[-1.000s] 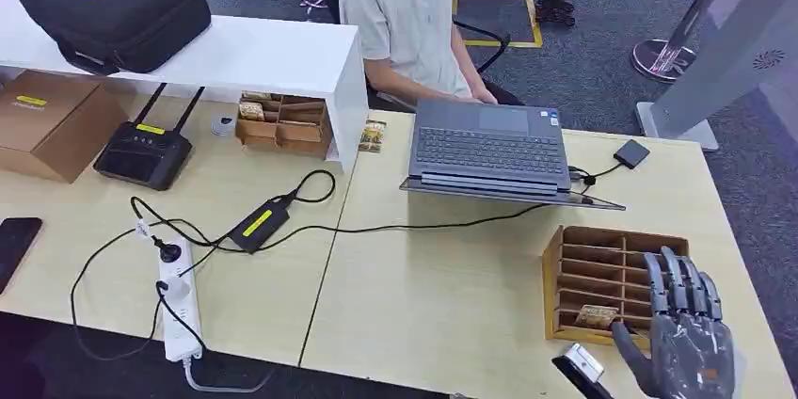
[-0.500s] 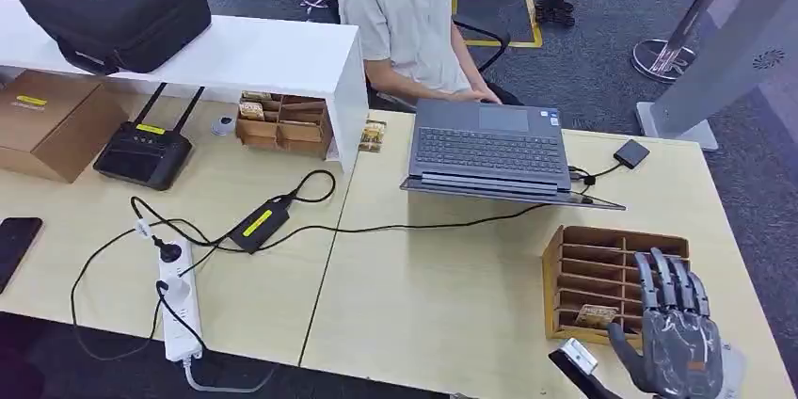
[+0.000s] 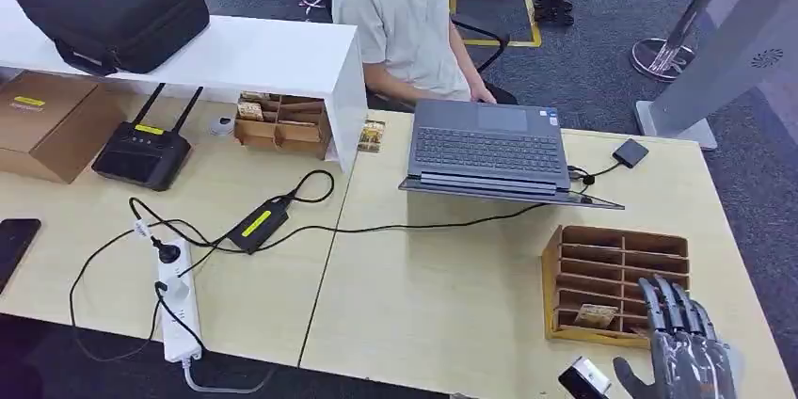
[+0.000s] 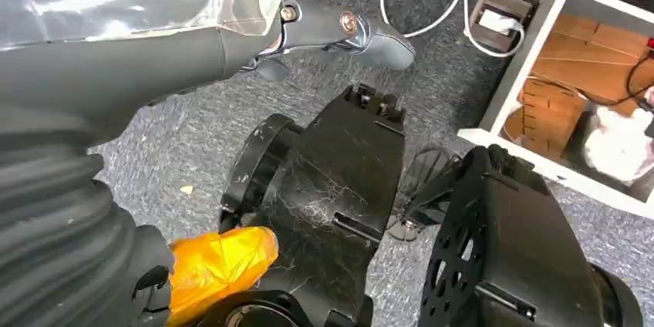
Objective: Pass the card to the sensor for recognition and then transmit it.
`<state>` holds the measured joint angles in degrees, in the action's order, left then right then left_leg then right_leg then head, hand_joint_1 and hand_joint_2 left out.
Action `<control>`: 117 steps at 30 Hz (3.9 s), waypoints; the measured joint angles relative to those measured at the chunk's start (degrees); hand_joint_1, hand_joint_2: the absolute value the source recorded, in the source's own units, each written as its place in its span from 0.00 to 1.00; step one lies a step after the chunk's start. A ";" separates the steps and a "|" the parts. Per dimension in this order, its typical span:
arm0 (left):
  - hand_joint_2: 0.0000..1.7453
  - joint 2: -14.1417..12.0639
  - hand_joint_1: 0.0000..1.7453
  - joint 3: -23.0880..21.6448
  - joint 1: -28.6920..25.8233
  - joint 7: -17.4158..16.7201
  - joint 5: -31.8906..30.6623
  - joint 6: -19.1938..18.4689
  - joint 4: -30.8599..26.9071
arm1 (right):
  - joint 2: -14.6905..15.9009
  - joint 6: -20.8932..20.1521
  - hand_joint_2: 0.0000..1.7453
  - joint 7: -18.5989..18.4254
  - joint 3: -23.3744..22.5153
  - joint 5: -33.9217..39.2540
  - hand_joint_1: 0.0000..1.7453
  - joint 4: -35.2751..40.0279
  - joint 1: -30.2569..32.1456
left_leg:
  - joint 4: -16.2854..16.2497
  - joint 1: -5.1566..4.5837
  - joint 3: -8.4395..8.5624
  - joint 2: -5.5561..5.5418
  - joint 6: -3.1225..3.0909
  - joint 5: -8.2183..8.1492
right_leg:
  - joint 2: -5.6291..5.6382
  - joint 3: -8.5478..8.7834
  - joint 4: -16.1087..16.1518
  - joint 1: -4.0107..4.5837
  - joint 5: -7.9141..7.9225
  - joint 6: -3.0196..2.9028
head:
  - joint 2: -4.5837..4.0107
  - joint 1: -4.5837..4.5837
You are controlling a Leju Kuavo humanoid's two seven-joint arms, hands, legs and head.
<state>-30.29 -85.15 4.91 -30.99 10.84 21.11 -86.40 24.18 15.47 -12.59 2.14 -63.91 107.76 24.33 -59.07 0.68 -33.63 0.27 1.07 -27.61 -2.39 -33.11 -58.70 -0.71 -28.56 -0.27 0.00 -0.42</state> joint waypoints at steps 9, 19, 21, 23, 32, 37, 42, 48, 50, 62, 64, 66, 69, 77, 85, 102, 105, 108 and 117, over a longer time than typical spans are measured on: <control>1.00 0.11 0.00 0.00 -0.21 -0.46 0.35 0.55 -0.02 | 2.60 -2.69 1.00 -0.59 -0.61 3.78 0.00 1.35 1.71 | 0.00 0.00 0.01 0.05 -0.01 0.00 | 0.01 0.01 0.00 0.00 0.01 0.00 | 0.00 -0.02; 1.00 0.33 0.00 0.00 -0.11 0.43 0.72 -0.15 0.26 | 0.99 3.15 1.00 1.44 -0.18 -4.00 0.00 -5.98 -5.05 | 0.00 0.01 0.06 0.13 0.00 0.01 | 0.13 0.01 0.00 0.01 0.03 -0.01 | 0.00 -0.02; 1.00 0.39 0.00 0.00 -0.06 0.85 0.81 -0.37 0.46 | 0.32 3.96 1.00 1.82 -0.02 -4.88 0.00 -8.12 -6.80 | 0.00 0.01 0.07 0.13 0.00 0.01 | 0.15 0.01 0.00 0.01 0.03 -0.01 | 0.00 -0.04; 1.00 0.48 0.00 0.00 0.00 1.09 0.83 -0.61 0.61 | -0.29 4.24 1.00 1.93 0.18 -5.29 0.00 -10.17 -8.28 | 0.00 0.01 0.06 0.13 0.00 0.01 | 0.15 0.01 -0.01 0.00 0.04 -0.01 | 0.00 -0.02; 1.00 0.59 0.00 0.00 0.15 1.55 0.94 -0.94 0.94 | -1.84 5.47 1.00 2.38 0.50 -5.86 0.00 -15.59 -12.40 | 0.00 0.01 0.06 0.13 0.00 0.00 | 0.17 0.01 -0.01 0.01 0.03 0.00 | 0.00 -0.02; 1.00 0.61 0.00 0.00 0.16 1.55 0.96 -0.94 0.98 | -2.19 5.97 1.00 2.49 0.50 -5.86 0.00 -16.81 -13.13 | 0.00 0.01 0.08 0.14 0.00 0.01 | 0.17 0.03 -0.01 0.01 0.04 0.00 | 0.00 -0.02; 1.00 0.63 0.00 0.00 0.16 1.55 0.96 -0.94 1.05 | -2.34 6.21 1.00 2.49 0.37 -5.82 0.00 -17.31 -13.25 | -0.01 0.01 0.11 0.14 0.00 0.01 | 0.17 0.07 0.00 0.00 0.05 0.01 | 0.00 -0.02; 1.00 0.72 0.00 0.00 0.17 1.55 0.98 -0.94 1.11 | -2.47 6.12 1.00 2.49 0.22 -5.71 0.00 -17.58 -13.26 | -0.01 0.01 0.13 0.14 0.00 0.01 | 0.17 0.08 0.00 0.00 0.06 0.01 | 0.00 -0.02; 1.00 0.72 0.00 0.00 0.17 1.55 0.98 -0.94 1.11 | -2.54 6.01 1.00 2.52 0.11 -5.58 0.00 -17.58 -13.25 | -0.01 0.01 0.14 0.14 0.00 0.01 | 0.17 0.08 0.00 0.00 0.06 0.01 | 0.00 -0.02; 1.00 0.87 0.00 -0.02 0.14 1.44 1.55 -0.74 1.11 | -2.56 1.88 1.00 2.54 -1.12 -3.79 0.00 -13.86 -8.99 | -0.01 0.01 0.06 0.14 0.00 0.00 | 0.21 0.02 0.00 0.00 0.05 0.01 | 0.00 -0.02; 1.00 0.90 0.00 -0.02 0.14 1.42 1.55 -0.72 1.11 | -2.56 1.64 1.00 2.52 -1.33 -3.74 0.00 -13.53 -8.53 | -0.01 0.00 0.08 0.15 0.00 0.00 | 0.24 0.01 0.00 0.00 0.05 0.01 | 0.00 -0.02; 1.00 0.90 0.00 -0.02 0.14 1.42 1.57 -0.70 1.11 | -2.56 1.55 1.00 2.52 -1.36 -3.72 0.00 -13.27 -8.25 | -0.01 0.01 0.07 0.14 0.00 0.00 | 0.22 0.00 0.00 0.00 0.05 0.01 | 0.00 -0.02; 1.00 0.90 0.00 -0.02 0.14 1.38 1.66 -0.70 1.11 | -2.56 1.49 1.00 2.52 -1.42 -3.65 0.00 -13.18 -8.08 | -0.01 0.01 0.07 0.15 0.00 0.00 | 0.22 0.00 0.00 0.00 0.05 0.01 | 0.00 -0.02; 1.00 0.96 0.00 -0.02 0.14 1.35 1.77 -0.68 1.11 | -2.56 1.29 1.00 2.54 -1.44 -3.65 0.00 -13.09 -7.93 | -0.01 0.01 0.07 0.15 0.00 0.00 | 0.22 0.01 0.00 0.00 0.05 0.01 | 0.00 -0.02; 1.00 1.11 0.00 -0.02 0.15 1.33 1.99 -0.74 1.16 | -2.56 1.73 1.00 2.34 -2.38 -4.66 0.00 -14.14 -8.45 | -0.01 0.01 0.07 0.15 0.00 0.00 | 0.22 0.01 0.00 0.00 0.05 0.01 | 0.00 -0.02; 1.00 2.45 0.00 -0.02 0.39 1.90 2.80 -0.92 2.58 | -3.94 2.69 1.00 3.76 -9.73 -6.95 0.00 -20.57 -9.66 | -0.01 0.01 0.07 0.14 0.00 0.00 | 0.22 0.00 0.00 0.00 0.05 0.01 | 0.00 -0.02; 1.00 2.47 0.00 -0.02 0.41 1.90 2.80 -0.94 2.60 | -4.20 2.69 1.00 3.91 -10.25 -6.95 0.00 -21.07 -9.71 | -0.01 0.01 0.07 0.14 0.00 0.00 | 0.22 0.00 0.00 0.00 0.05 0.01 | 0.00 -0.02; 1.00 2.47 0.00 -0.02 0.42 1.90 2.80 -0.94 2.60 | -4.48 2.67 1.00 3.98 -10.54 -6.95 0.00 -21.49 -9.83 | -0.01 0.01 0.07 0.14 0.00 0.00 | 0.22 0.00 0.00 0.00 0.05 0.01 | 0.00 -0.02; 1.00 2.58 0.00 -0.02 0.49 1.97 2.78 -1.11 2.86 | -5.20 2.69 1.00 4.79 -11.26 -7.41 1.00 -22.01 -10.18 | -0.01 0.00 0.07 0.14 0.00 0.00 | 0.22 0.00 0.00 0.00 0.05 0.01 | 0.00 -0.02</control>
<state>-27.71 -85.18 5.40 -29.03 13.62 20.00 -83.54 18.97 18.16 -7.80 -9.11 -71.32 85.74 14.15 -59.08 0.68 -33.56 0.41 1.07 -27.61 -2.17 -33.11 -58.70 -0.70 -28.52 -0.26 0.00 -0.44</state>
